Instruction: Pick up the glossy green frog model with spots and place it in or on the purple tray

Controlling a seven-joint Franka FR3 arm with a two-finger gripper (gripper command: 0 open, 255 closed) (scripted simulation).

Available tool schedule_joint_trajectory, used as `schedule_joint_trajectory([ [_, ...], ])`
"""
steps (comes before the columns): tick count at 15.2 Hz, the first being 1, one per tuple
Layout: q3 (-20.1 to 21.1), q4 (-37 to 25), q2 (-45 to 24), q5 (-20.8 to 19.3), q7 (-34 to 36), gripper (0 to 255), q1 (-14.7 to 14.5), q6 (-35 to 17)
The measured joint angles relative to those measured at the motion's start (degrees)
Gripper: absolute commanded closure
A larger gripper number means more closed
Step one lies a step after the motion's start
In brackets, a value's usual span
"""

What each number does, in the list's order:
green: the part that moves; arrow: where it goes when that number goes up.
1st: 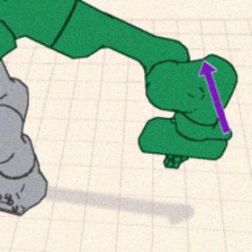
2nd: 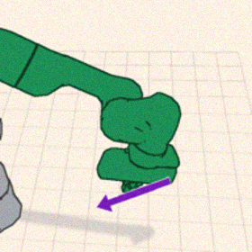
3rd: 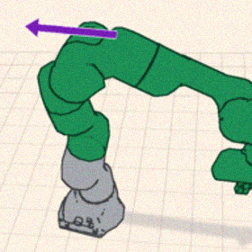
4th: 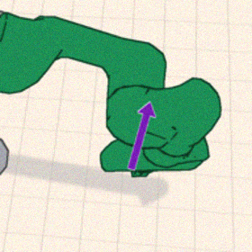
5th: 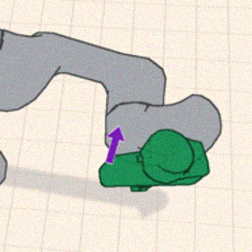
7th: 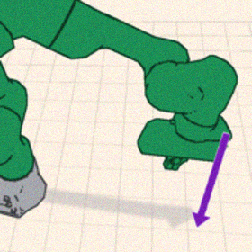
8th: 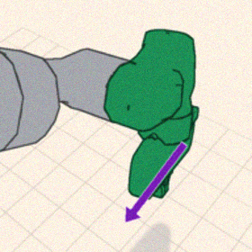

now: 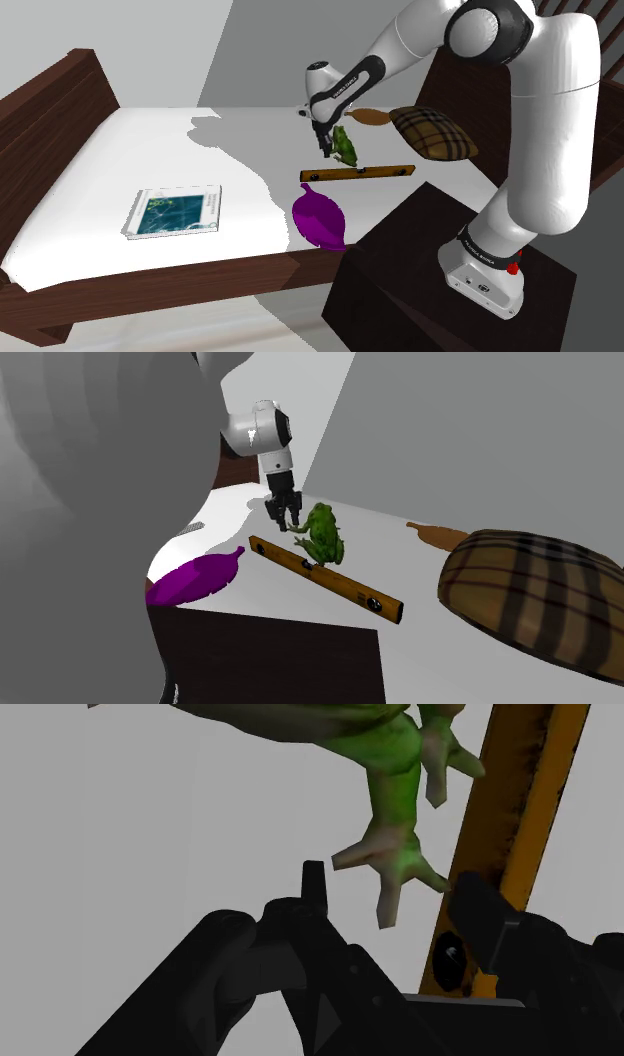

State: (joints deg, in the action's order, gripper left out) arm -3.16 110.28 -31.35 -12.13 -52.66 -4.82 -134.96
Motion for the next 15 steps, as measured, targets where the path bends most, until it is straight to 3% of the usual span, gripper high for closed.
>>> schedule_joint_trajectory([
  [8,2.11,9.24,4.87,-0.84,10.23,255,-7.26,-2.80],
  [15,4.79,12.68,6.46,-0.69,19.30,255,-13.76,-3.25],
])
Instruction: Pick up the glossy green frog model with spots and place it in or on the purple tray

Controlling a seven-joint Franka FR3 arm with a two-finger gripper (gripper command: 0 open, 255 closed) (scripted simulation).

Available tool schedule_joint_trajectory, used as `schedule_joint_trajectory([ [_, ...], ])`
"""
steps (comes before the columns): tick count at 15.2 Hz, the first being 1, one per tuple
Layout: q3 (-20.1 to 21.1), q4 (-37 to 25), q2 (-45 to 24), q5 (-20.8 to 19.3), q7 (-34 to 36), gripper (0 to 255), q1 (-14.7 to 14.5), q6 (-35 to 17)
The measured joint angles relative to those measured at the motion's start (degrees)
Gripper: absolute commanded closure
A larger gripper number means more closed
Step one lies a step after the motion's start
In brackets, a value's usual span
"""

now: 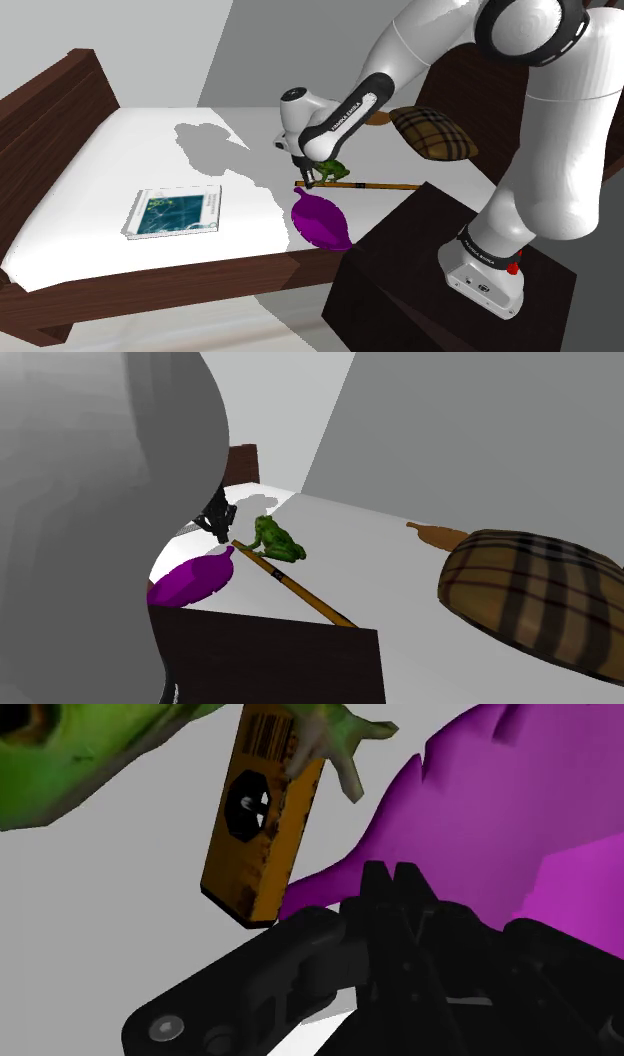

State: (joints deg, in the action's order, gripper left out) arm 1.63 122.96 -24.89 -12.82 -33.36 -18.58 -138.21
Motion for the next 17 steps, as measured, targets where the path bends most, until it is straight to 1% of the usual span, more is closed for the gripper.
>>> schedule_joint_trajectory([
  [2,0.74,0.97,0.26,0.02,2.51,255,-1.75,-0.39],
  [3,0.77,0.98,0.26,0.02,2.54,0,-1.78,-0.39],
  [4,0.76,0.97,0.26,0.02,2.53,0,-1.76,-0.38],
  [5,1.15,1.26,0.58,0.49,0.30,0,-0.60,-0.50],
  [7,2.51,2.27,2.18,2.24,-9.04,0,3.50,-0.18],
  [9,3.89,1.85,2.09,4.19,-20.31,0,8.12,0.29],
  [10,4.60,1.07,2.18,5.22,-26.21,0,10.56,1.40],
  [11,5.05,1.17,2.61,5.85,-29.99,0,11.97,1.91],
  [13,5.32,1.59,2.33,6.17,-32.82,0,12.98,1.39],
  [17,5.21,1.74,0.30,5.75,-33.45,0,13.11,-1.06],
])
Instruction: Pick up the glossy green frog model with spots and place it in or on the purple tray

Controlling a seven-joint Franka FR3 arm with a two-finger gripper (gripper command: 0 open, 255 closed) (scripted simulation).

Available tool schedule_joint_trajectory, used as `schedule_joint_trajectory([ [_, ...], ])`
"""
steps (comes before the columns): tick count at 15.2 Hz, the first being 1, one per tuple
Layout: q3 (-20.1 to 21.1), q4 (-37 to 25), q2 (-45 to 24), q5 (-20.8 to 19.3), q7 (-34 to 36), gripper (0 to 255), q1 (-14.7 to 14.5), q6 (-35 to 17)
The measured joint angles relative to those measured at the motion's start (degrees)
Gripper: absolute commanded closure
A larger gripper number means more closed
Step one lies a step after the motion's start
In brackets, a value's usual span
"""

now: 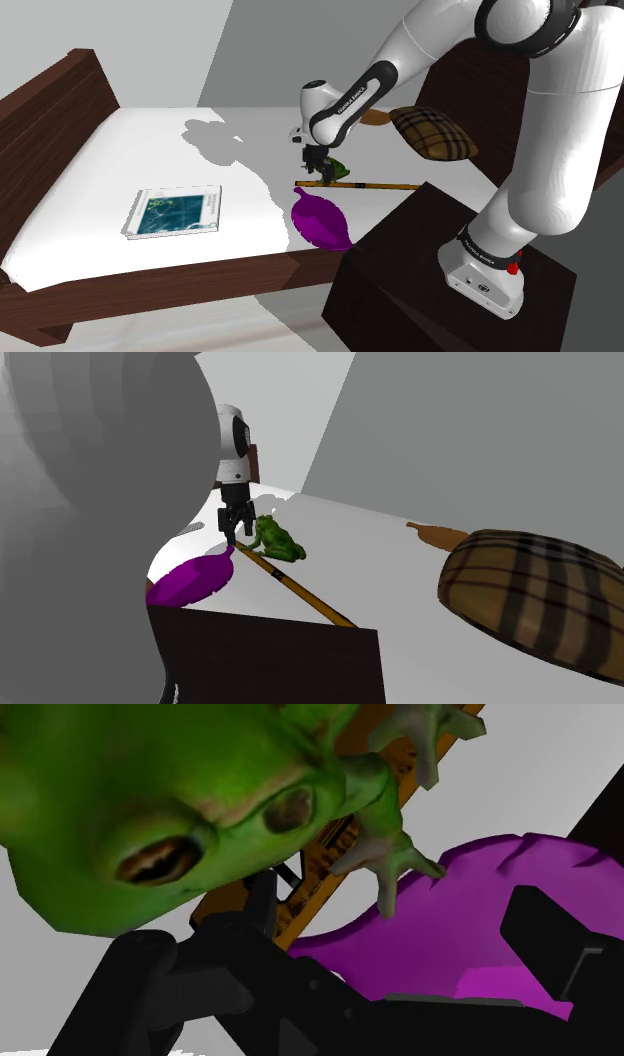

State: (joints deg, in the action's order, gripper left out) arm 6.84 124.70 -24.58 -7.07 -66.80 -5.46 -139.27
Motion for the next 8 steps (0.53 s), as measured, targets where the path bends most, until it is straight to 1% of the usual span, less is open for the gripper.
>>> schedule_joint_trajectory([
  [2,-0.14,0.41,-1.08,-0.29,0.25,0,-0.12,-1.36],
  [8,-0.28,0.48,-1.54,-0.37,0.22,0,-0.04,-1.66],
])
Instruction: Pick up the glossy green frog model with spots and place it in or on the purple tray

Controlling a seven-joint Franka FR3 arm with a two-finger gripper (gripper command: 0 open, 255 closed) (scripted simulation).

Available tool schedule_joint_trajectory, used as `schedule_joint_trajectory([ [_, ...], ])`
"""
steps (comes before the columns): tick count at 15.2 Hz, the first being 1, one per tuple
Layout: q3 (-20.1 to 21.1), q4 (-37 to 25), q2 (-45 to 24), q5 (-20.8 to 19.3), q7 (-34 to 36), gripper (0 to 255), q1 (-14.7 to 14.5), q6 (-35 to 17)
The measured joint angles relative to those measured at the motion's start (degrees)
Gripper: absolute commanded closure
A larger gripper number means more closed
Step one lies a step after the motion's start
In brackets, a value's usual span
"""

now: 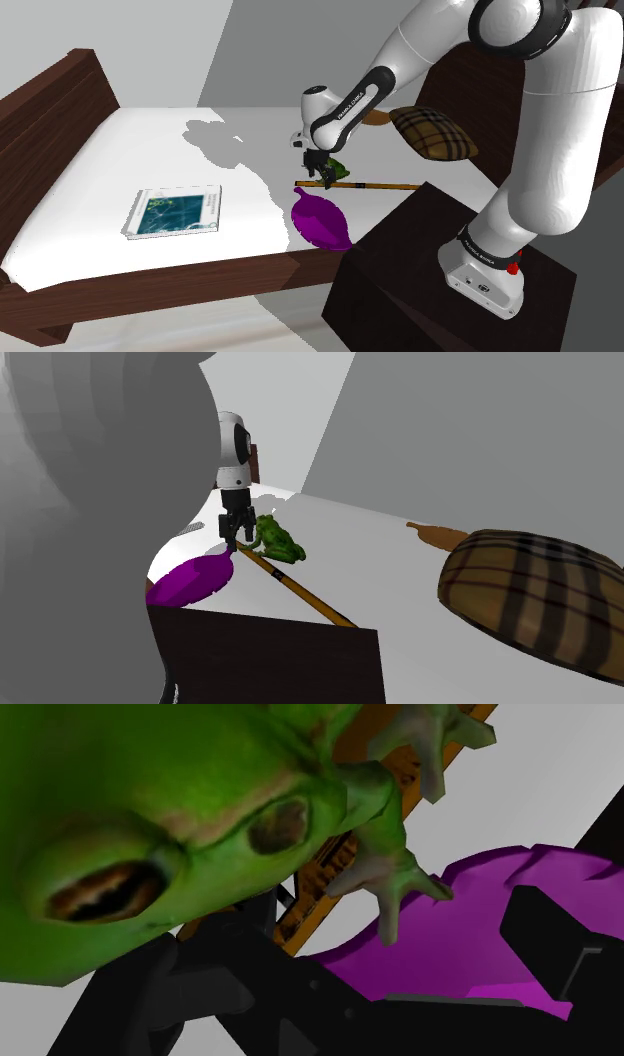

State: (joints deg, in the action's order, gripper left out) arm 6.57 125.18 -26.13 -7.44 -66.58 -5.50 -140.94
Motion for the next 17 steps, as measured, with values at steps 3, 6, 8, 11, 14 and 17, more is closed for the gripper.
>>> schedule_joint_trajectory([
  [3,-0.01,-0.05,0.06,0.00,0.01,255,0.01,-0.11],
  [6,0.00,-0.02,0.02,-0.01,0.00,255,0.00,-0.02],
  [8,-0.02,-0.01,0.01,0.00,0.02,255,0.00,0.00],
  [11,-0.02,0.00,0.00,0.00,0.02,255,0.01,0.00],
  [14,0.15,0.08,1.40,0.32,-0.31,255,0.23,1.35],
  [17,0.47,0.17,3.23,0.76,-0.47,255,0.28,3.06],
])
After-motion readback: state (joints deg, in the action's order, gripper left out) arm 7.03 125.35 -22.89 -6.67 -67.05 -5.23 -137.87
